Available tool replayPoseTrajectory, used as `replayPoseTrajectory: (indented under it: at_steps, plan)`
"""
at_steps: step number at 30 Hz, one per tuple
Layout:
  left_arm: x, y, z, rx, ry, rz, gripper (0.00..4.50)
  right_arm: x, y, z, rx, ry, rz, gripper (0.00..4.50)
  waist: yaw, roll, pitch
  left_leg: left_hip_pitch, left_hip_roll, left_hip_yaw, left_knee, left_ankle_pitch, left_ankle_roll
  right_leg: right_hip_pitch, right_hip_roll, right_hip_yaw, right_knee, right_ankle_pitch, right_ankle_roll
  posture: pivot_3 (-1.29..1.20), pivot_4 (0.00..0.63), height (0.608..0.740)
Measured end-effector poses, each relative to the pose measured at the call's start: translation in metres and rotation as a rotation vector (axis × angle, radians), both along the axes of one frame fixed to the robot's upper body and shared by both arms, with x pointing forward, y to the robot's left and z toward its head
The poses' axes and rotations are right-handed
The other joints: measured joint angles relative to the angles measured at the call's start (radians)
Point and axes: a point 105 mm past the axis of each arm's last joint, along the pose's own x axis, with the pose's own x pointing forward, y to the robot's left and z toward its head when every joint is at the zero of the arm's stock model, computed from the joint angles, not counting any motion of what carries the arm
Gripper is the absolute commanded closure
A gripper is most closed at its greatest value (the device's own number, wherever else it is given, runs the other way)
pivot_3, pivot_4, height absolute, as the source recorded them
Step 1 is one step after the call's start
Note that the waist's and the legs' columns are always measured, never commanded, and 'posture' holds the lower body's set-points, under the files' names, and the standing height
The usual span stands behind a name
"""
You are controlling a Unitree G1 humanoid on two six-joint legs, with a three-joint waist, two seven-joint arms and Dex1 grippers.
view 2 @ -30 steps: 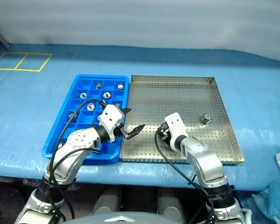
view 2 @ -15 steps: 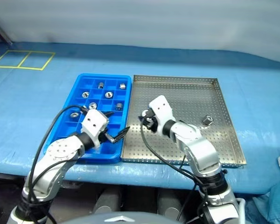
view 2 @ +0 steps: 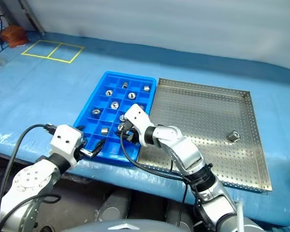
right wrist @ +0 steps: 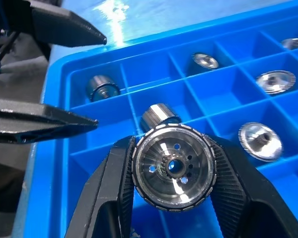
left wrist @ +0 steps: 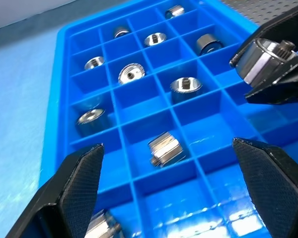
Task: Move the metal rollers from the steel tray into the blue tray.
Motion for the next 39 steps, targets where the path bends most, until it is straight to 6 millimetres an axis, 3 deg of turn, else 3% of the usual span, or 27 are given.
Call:
replayPoseTrajectory:
  at_steps: [15,23,39]
  plan:
    - [0.006,-0.002,0.008,0.003,-0.03,-0.01,0.0,-0.004,0.003,-0.005,-0.01,-0.003,0.014,2.79,0.146,0.0,0.0,-0.002,0.001,0.003,-0.005,0.0,-0.002,-0.005,0.0,0.0,-0.002,-0.001,-0.001,0.5,0.15,0.74]
    - [0.007,-0.005,0.008,0.001,-0.03,-0.022,0.0,-0.003,0.001,-0.007,-0.013,0.0,0.003,2.79,0.177,0.0,0.0,-0.003,0.001,0.003,-0.005,0.0,-0.003,-0.005,0.0,0.0,-0.002,-0.001,-0.001,0.5,0.15,0.74]
    - [0.011,-0.007,0.005,-0.005,-0.015,-0.036,0.0,0.0,-0.005,-0.008,-0.028,-0.008,-0.03,2.79,0.179,0.0,0.0,-0.003,0.001,0.003,-0.005,-0.001,-0.004,-0.006,0.0,-0.001,-0.002,-0.001,-0.001,0.48,0.15,0.74]
